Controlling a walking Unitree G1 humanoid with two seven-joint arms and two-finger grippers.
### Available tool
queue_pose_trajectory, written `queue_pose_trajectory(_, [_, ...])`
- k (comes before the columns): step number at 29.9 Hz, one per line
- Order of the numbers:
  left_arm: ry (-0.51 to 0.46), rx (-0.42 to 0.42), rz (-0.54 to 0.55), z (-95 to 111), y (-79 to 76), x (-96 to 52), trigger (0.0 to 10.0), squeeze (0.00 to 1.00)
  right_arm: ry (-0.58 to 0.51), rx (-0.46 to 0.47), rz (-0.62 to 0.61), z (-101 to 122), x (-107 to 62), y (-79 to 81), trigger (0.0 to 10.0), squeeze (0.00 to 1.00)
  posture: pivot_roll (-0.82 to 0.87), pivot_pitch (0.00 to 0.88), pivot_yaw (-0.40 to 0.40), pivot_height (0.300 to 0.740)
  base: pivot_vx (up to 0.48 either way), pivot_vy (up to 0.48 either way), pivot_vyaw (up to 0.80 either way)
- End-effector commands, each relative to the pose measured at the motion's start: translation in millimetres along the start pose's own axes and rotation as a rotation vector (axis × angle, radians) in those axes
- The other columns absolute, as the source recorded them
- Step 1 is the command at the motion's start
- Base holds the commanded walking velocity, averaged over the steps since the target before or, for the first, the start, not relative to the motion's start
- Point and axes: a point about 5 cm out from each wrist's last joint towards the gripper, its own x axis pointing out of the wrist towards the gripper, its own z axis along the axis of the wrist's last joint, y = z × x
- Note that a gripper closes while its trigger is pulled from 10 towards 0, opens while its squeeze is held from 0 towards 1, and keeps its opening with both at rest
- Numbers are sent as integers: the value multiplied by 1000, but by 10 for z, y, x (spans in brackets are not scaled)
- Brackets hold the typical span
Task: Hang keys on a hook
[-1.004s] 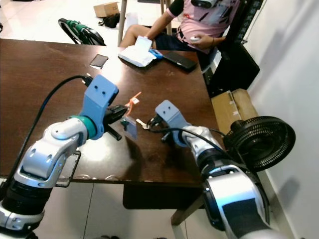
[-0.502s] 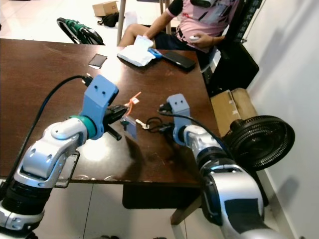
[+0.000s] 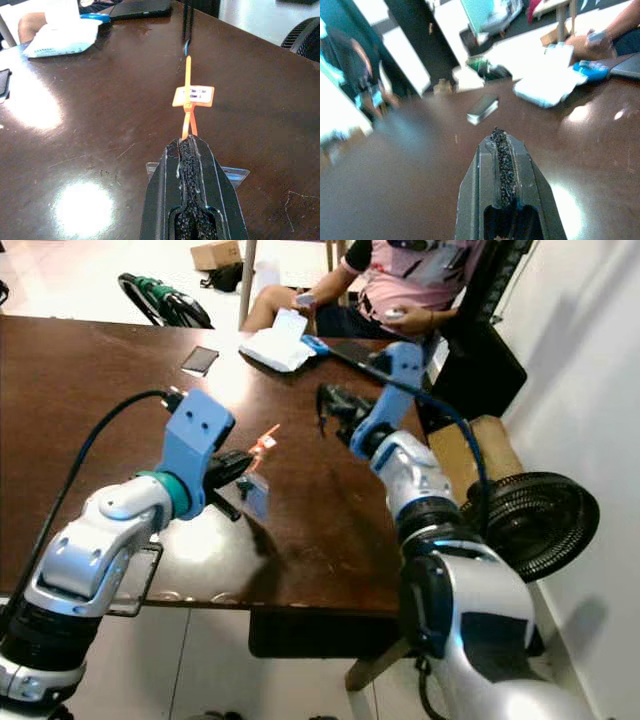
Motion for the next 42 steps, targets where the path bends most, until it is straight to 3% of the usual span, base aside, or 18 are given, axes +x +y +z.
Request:
queue_pose_trajectory(1, [15,-4,-10,-27,-9,10,10000,0,-38,-24,-19,99,19,2,10000,0,110,0,64,740,0,0,0])
queue_pose_trajectory(3, [16,-5,-9,-30,-9,10,10000,0,-19,-52,-27,74,16,-1,10000,0,110,0,64,740,0,0,0])
queue_pose_trajectory(6, [16,-6,-6,-37,-11,4,10000,0,-31,-17,-13,28,14,14,10000,0,112,0,63,740,0,0,0])
queue_pose_trajectory(8, [4,0,4,-35,-11,-3,10000,0,-17,-142,-13,-4,32,60,10000,0,113,0,65,740,0,0,0])
queue_pose_trajectory(12, [-20,5,21,-18,0,-10,10000,0,-24,-219,-6,-21,43,103,10000,0,118,0,66,740,0,0,0])
queue_pose_trajectory(14, [-86,-11,71,47,53,-33,10000,0,-109,-298,23,43,77,218,10000,0,120,0,72,740,0,0,0])
queue_pose_trajectory(17, [-110,-39,91,79,86,-47,10000,0,-170,-344,51,91,81,297,10000,0,111,0,81,740,0,0,0])
queue_pose_trajectory(18, [-147,-90,111,150,126,-76,10000,0,-285,-477,103,180,2,437,10000,0,97,0,83,740,0,0,0])
queue_pose_trajectory(24, [-202,-124,133,263,167,-111,10000,0,-371,-591,84,275,-184,440,10000,0,91,0,80,740,0,0,0])
queue_pose_trajectory(28, [-281,-89,249,406,321,-200,10000,0,-488,-667,-31,381,-395,359,10000,0,76,0,82,740,0,0,0])
queue_pose_trajectory(32, [-296,-49,316,397,385,-229,10000,0,-544,-683,-72,387,-457,395,10000,0,72,0,83,740,0,0,0])
queue_pose_trajectory(42, [-287,-17,402,319,449,-232,10000,0,-540,-682,-69,301,-491,535,10000,0,70,0,72,740,0,0,0])
